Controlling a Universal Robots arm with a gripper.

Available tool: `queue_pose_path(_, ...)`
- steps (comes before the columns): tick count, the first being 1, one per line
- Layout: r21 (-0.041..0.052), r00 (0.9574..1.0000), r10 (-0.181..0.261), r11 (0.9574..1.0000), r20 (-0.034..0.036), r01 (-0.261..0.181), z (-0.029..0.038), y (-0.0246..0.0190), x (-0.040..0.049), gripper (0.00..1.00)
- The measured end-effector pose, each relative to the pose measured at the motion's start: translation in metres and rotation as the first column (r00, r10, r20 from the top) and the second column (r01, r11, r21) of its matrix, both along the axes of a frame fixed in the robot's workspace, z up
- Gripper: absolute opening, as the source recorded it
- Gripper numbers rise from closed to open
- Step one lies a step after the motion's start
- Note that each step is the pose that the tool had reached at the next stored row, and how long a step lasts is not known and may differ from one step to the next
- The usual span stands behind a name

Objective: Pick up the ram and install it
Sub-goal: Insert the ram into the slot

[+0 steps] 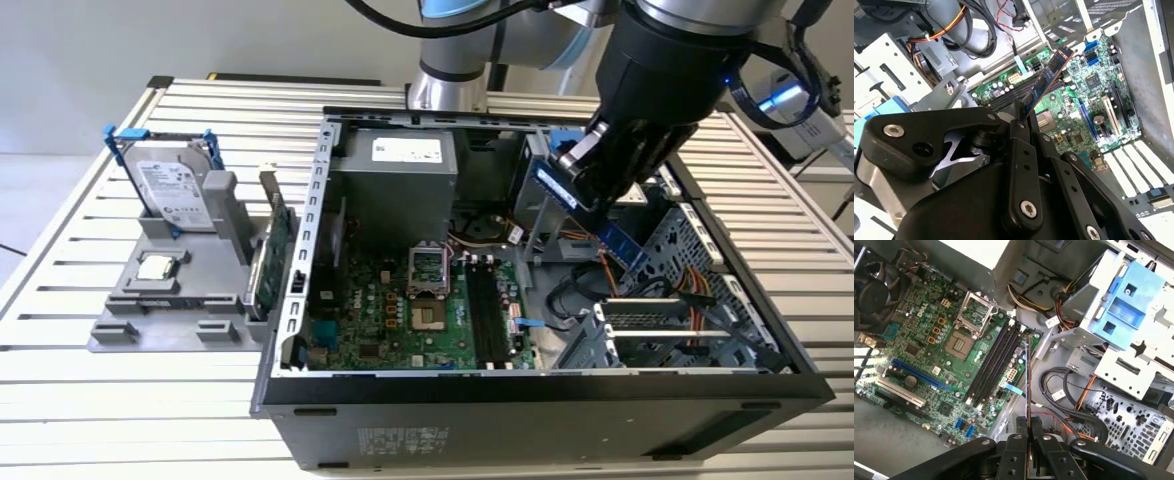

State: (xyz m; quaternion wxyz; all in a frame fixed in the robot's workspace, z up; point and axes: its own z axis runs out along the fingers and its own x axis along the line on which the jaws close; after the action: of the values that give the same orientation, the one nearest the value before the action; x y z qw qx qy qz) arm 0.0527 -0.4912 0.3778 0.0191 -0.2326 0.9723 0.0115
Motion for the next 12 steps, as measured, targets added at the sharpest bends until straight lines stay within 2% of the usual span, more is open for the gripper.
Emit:
queue_pose_path(7, -0.0001, 0.9978, -0.067, 0.9978, 0.0000, 0.067, -0.0001, 0.0000, 0.0000, 0.00)
queue_pose_path(12, -0.0001, 0.9933, -0.115, 0.9933, 0.0000, 0.115, -0.0002, 0.0000, 0.0000, 0.00)
